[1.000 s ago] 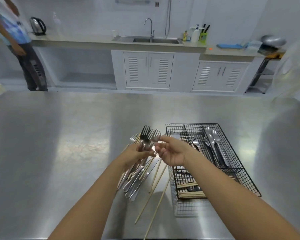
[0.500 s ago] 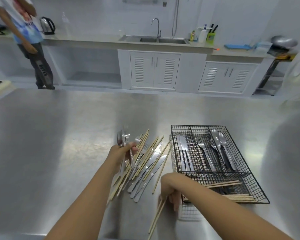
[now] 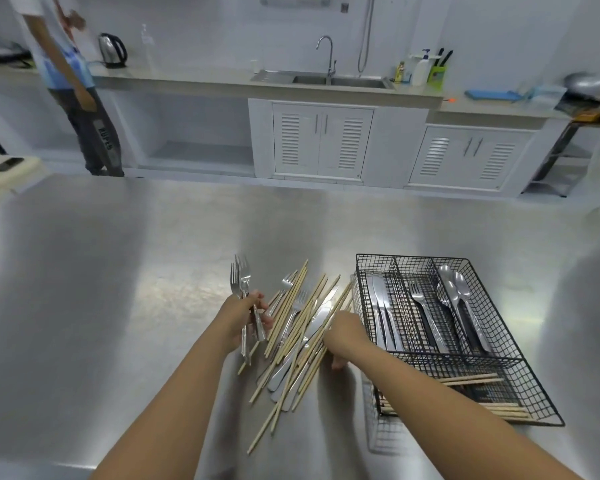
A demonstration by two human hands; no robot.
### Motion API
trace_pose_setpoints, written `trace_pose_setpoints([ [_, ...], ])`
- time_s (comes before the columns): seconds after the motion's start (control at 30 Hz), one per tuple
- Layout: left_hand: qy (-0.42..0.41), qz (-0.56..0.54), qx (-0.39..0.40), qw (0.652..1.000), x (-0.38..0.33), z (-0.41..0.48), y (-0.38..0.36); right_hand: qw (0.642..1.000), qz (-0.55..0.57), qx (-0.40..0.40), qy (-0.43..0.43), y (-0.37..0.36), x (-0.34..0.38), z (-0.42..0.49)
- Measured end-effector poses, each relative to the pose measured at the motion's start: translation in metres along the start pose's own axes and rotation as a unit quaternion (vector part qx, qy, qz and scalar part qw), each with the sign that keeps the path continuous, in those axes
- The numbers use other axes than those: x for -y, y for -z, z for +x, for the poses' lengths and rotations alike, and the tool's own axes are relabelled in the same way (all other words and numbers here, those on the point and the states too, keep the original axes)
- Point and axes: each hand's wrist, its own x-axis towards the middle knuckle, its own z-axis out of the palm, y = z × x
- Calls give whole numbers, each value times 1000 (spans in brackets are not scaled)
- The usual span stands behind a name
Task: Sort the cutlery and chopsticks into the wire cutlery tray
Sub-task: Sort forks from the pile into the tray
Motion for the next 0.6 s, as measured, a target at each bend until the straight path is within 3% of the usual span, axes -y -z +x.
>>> trace_pose_setpoints([
  [0.1, 3, 42, -19, 999, 0, 6, 5, 992, 22, -124, 0, -4, 6, 2],
  [0.17, 14, 48, -26, 998, -1, 9, 6, 983, 76, -165, 35, -10, 17, 7],
  [0.33, 53, 25, 40, 997, -6, 7, 5, 969, 225, -105, 3, -20, 45, 24],
  [0.6, 70, -122, 159, 977, -2, 11, 15, 961, 251, -84, -77, -23, 60, 37],
])
